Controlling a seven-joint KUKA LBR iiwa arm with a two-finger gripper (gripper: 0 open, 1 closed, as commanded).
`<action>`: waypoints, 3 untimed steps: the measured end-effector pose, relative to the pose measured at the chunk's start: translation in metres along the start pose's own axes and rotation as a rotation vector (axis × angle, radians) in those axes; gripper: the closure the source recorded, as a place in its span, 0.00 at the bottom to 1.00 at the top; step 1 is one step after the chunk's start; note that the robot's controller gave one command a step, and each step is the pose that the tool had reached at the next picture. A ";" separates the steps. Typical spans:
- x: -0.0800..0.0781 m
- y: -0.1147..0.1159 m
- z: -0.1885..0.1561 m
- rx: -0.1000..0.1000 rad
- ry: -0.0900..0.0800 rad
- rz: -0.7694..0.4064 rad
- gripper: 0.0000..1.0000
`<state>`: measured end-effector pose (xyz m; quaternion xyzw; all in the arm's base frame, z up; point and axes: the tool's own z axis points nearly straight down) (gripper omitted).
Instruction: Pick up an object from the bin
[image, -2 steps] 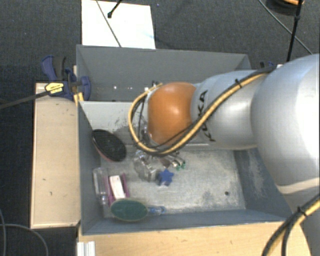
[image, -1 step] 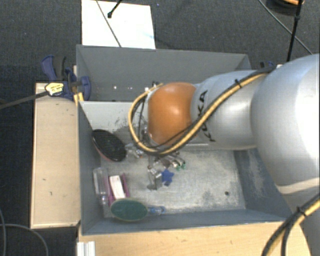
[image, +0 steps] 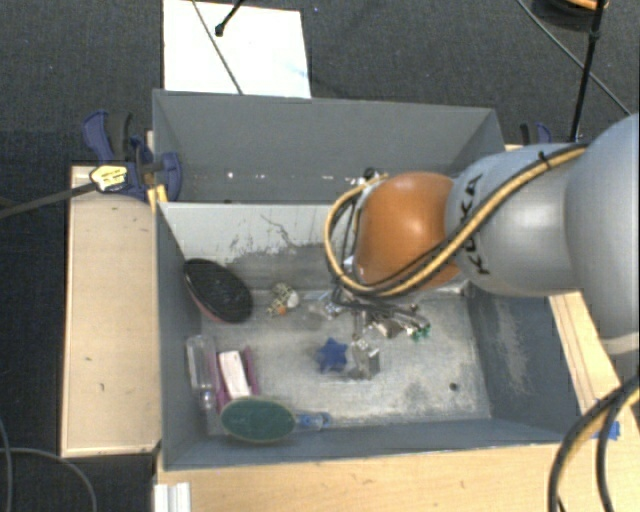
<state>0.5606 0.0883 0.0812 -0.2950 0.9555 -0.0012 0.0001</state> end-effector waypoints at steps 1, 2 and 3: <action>0.008 0.006 0.011 -0.003 0.000 -0.063 0.00; 0.008 0.006 0.010 -0.003 -0.001 -0.060 1.00; 0.022 0.034 -0.135 0.001 -0.010 -0.077 1.00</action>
Offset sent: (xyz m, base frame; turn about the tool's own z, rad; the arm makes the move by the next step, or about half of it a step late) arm -0.0105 0.0002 -0.0112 -0.0669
